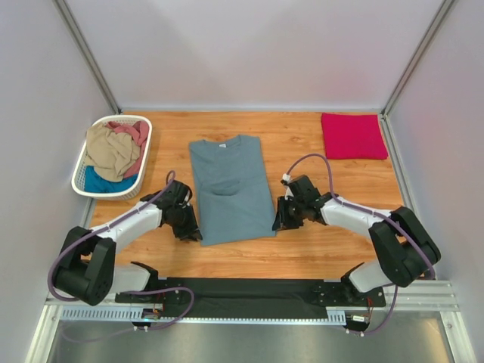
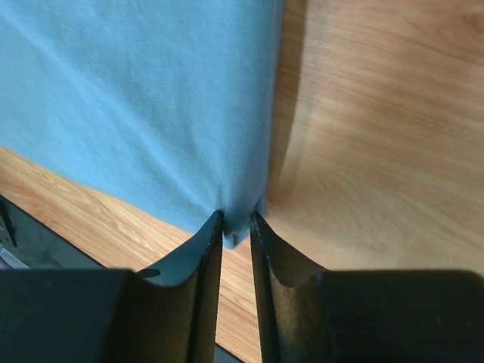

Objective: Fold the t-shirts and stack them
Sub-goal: Fold the tshirt

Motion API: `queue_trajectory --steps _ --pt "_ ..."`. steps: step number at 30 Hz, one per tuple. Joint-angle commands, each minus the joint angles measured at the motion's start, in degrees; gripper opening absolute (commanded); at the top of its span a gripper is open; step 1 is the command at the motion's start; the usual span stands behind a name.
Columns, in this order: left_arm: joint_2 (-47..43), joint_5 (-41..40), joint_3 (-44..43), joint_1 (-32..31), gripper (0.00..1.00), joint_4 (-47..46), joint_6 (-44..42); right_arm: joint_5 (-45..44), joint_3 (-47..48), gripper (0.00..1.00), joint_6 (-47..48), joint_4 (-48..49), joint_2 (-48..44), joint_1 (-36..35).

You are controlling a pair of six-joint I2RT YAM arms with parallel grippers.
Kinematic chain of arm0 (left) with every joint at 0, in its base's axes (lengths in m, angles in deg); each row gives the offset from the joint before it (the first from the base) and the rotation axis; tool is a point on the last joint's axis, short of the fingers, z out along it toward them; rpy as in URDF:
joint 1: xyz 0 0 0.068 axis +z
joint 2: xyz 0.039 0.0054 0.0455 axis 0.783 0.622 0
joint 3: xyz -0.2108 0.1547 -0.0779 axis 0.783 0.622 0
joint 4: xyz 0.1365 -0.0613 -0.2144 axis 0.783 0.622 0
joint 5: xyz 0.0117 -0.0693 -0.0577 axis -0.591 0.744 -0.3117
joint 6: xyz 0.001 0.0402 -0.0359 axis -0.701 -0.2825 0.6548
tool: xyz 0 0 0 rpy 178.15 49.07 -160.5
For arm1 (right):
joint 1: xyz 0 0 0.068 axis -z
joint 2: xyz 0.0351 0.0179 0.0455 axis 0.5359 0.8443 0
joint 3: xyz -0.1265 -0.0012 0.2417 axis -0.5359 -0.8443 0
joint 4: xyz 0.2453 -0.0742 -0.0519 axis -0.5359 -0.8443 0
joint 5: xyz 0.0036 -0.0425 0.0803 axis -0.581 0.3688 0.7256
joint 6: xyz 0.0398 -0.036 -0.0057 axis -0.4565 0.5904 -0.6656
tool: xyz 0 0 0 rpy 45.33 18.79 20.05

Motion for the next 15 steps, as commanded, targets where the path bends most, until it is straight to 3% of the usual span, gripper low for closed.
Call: queue_trajectory --steps 1,3,6,10,15 --pt "-2.45 -6.01 -6.96 0.05 0.31 6.39 -4.04 -3.54 1.48 0.26 0.66 -4.04 -2.49 0.04" --pt "-1.41 -8.39 -12.13 0.75 0.35 6.14 -6.59 -3.46 4.2 0.3 4.26 -5.28 -2.49 1.08" --pt "3.14 -5.95 -17.51 4.43 0.34 3.51 -11.26 1.09 9.04 0.33 8.74 -5.19 -0.83 4.42" --pt "10.89 -3.91 -22.96 7.51 0.27 0.25 -17.23 4.54 17.47 0.35 13.67 -5.63 6.36 7.06" --pt "20.9 -1.9 -29.37 7.69 0.28 -1.51 -23.29 7.96 26.61 0.36 17.1 -4.93 16.74 9.52"
